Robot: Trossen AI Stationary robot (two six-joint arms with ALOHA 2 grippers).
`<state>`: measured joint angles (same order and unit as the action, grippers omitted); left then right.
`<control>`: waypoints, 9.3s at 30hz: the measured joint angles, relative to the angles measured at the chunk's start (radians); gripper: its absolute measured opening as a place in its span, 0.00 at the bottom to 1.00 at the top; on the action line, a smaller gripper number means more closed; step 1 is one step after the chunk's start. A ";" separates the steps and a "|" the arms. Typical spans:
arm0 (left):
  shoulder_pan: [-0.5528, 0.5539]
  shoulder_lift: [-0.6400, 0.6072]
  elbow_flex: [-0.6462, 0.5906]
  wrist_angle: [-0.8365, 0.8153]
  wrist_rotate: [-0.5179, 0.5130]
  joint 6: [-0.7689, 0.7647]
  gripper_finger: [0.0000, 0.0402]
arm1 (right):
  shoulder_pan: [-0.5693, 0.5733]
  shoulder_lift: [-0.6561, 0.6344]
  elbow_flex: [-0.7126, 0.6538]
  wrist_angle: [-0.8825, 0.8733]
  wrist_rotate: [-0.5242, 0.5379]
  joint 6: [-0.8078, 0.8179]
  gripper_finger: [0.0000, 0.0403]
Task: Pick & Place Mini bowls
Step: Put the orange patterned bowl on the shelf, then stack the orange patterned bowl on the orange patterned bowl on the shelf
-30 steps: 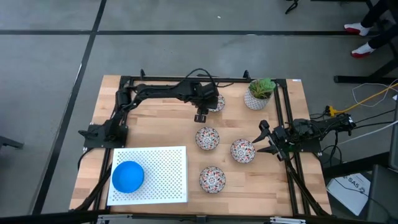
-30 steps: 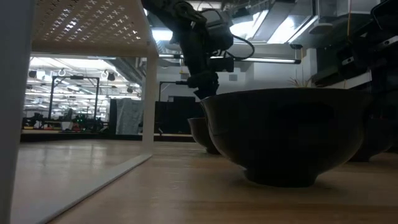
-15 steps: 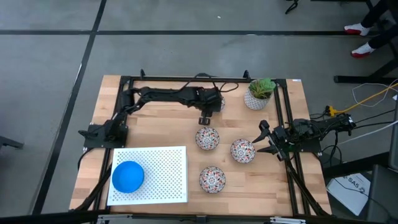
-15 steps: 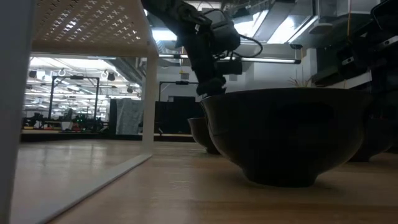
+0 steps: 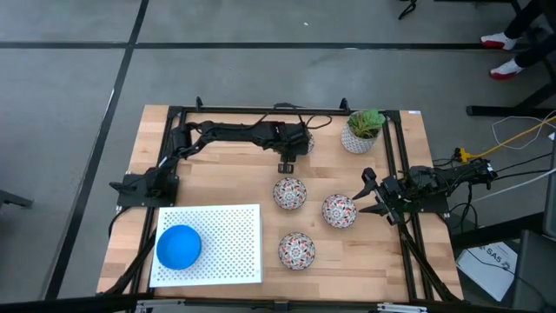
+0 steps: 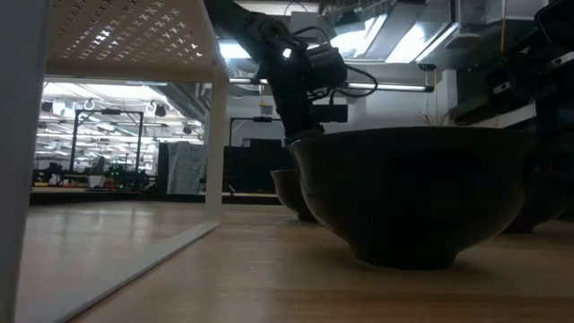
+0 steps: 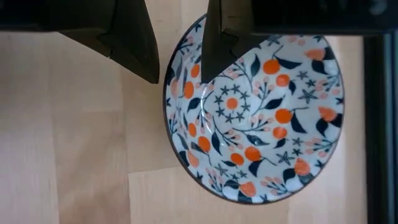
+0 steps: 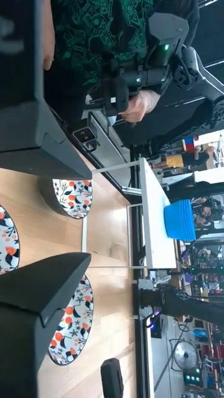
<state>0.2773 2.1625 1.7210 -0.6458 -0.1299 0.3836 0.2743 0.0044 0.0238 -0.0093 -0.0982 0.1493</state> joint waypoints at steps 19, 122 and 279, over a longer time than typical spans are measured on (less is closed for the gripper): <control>-0.001 0.030 0.000 0.047 0.039 -0.031 0.07 | 0.000 0.000 0.000 0.000 0.000 0.000 0.50; -1.002 -0.614 0.000 -0.488 -0.351 -0.871 0.01 | 0.000 0.000 0.000 0.000 0.000 0.000 0.50; 0.007 -2.161 -1.713 0.834 -0.014 -0.320 0.07 | 0.000 0.000 0.000 0.025 0.000 0.011 0.50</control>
<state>0.2848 0.0013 0.0082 0.1883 -0.1440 0.0639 0.2741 0.0044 0.0235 0.0160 -0.0982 0.1608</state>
